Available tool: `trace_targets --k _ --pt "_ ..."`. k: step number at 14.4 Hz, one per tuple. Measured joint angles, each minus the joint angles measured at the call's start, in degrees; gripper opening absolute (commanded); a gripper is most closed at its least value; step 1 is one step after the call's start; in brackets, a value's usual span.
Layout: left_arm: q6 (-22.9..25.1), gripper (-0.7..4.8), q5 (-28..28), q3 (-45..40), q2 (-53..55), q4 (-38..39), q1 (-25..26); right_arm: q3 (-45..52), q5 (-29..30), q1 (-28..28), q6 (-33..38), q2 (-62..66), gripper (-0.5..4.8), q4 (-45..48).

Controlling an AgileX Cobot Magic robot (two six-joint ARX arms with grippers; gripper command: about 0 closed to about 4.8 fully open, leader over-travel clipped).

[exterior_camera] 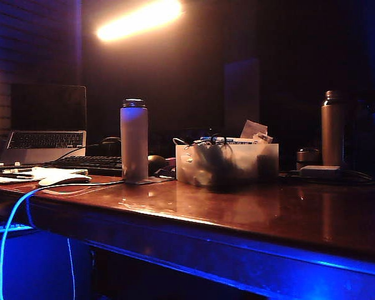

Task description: Pick up the liquid glue and place it into the translucent box.

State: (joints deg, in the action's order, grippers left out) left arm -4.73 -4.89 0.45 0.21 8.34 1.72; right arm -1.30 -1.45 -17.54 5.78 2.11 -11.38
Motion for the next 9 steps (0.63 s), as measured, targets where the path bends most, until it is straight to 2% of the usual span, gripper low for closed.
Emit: trace_targets --k 2,9 --pt "-0.04 -0.05 2.47 0.00 0.00 0.42 0.00 0.00 0.00 0.00 0.00 0.00 0.00 0.00" --pt "-0.04 -0.05 2.47 0.02 0.00 0.68 0.00 0.00 0.00 0.00 0.00 0.00 0.00 0.00"
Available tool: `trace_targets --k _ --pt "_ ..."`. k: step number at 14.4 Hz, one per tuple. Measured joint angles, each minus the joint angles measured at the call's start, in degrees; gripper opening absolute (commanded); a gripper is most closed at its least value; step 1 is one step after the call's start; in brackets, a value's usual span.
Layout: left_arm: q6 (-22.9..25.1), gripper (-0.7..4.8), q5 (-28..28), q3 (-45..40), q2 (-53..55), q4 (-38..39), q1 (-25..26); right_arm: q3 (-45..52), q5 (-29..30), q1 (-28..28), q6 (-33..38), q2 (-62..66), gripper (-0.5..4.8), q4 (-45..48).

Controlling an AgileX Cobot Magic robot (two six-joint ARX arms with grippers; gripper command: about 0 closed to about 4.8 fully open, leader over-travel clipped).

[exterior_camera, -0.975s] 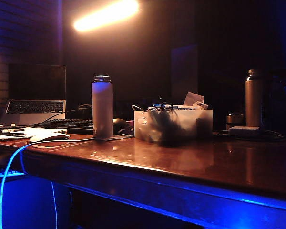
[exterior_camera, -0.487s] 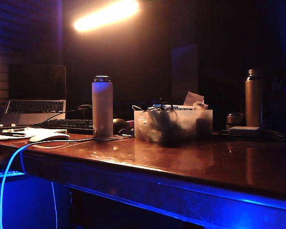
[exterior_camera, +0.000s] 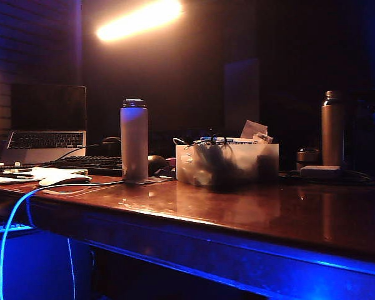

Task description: Pick up the liquid glue and place it into the translucent box.

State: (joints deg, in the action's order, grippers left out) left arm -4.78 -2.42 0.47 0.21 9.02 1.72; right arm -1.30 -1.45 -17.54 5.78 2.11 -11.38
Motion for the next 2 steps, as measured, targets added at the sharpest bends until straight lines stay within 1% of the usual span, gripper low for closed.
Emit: trace_targets --k 2 --pt "0.00 -0.05 0.00 0.00 0.00 0.00 0.00 0.00 0.00 0.00 0.00 0.00 0.00 0.00"
